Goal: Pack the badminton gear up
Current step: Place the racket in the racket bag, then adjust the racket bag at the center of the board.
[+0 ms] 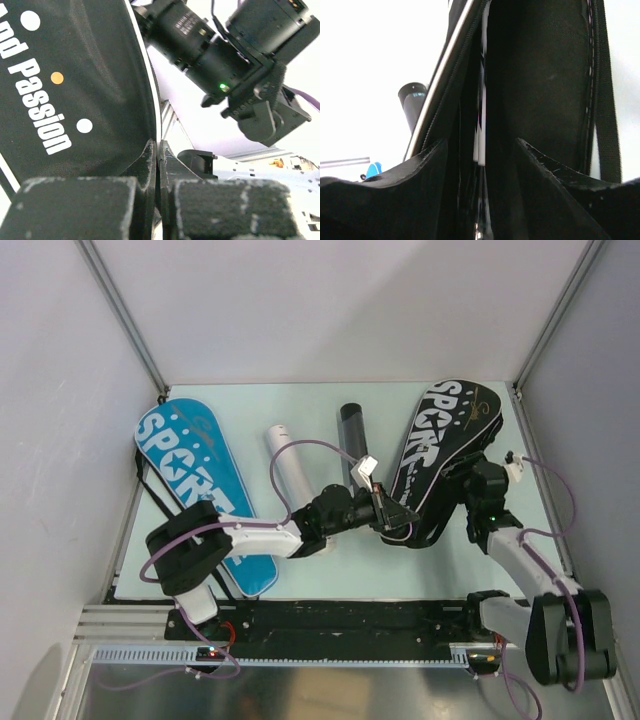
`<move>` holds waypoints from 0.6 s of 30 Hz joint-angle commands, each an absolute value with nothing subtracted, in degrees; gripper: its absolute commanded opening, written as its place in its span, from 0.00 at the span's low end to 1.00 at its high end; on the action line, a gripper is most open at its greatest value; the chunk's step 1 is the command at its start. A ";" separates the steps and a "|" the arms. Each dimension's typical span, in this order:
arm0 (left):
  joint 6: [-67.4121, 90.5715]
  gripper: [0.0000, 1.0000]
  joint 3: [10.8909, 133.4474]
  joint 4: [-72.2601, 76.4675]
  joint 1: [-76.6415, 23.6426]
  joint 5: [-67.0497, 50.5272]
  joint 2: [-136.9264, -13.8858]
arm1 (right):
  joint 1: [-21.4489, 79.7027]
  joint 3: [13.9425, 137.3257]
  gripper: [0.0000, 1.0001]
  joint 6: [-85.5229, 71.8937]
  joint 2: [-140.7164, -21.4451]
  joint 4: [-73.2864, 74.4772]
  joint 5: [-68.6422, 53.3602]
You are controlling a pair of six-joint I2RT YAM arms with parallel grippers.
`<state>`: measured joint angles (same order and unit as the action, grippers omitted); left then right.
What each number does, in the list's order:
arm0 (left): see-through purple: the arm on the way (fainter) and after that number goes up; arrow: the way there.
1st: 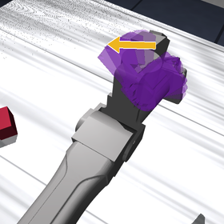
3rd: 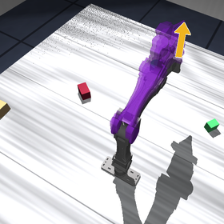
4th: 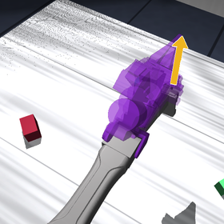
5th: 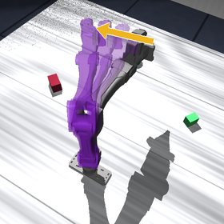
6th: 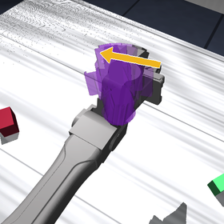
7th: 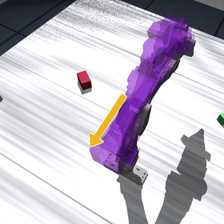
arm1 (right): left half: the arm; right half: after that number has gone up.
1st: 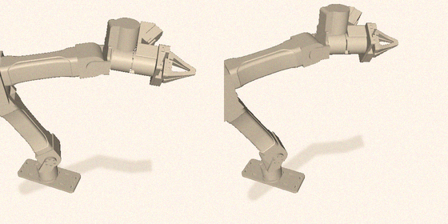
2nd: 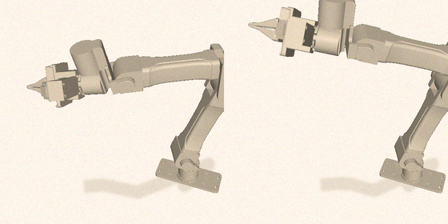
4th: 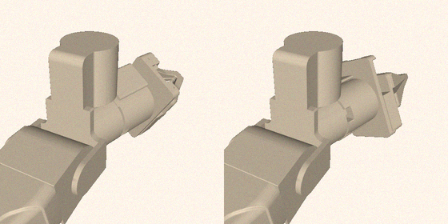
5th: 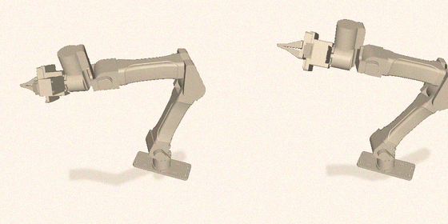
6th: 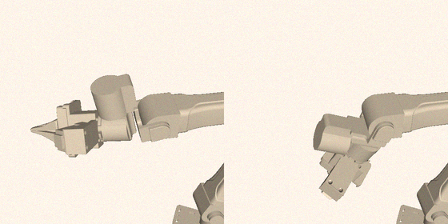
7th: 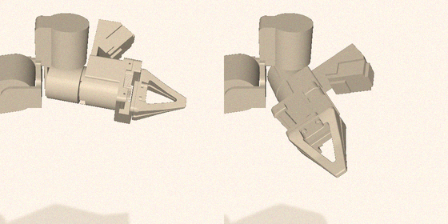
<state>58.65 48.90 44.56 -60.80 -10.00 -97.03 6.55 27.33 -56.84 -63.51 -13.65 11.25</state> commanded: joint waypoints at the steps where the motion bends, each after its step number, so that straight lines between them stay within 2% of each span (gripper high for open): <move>1: 60.04 0.00 50.66 49.13 -60.13 -12.27 -96.97 | 4.56 31.40 0.62 -52.76 -55.53 3.90 4.00; 5: 59.39 0.00 50.72 49.13 -60.00 -11.59 -97.21 | 1.22 31.38 0.71 -52.14 -50.44 13.63 -2.91; 10: 58.94 0.00 50.36 49.13 -59.88 -10.61 -98.08 | -2.88 31.29 0.84 -52.34 -44.23 18.33 -5.62; 16: 58.63 0.00 49.53 48.98 -59.88 -9.43 -98.36 | -4.22 30.44 0.89 -58.23 -39.36 22.62 -5.19; 18: 58.12 0.00 49.43 48.67 -59.84 -9.12 -98.11 | -4.33 29.52 0.87 -59.45 -36.41 23.56 -4.20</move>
<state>58.98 48.90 44.60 -60.14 -10.63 -99.13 -4.01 29.10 -55.77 -40.60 19.70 -4.43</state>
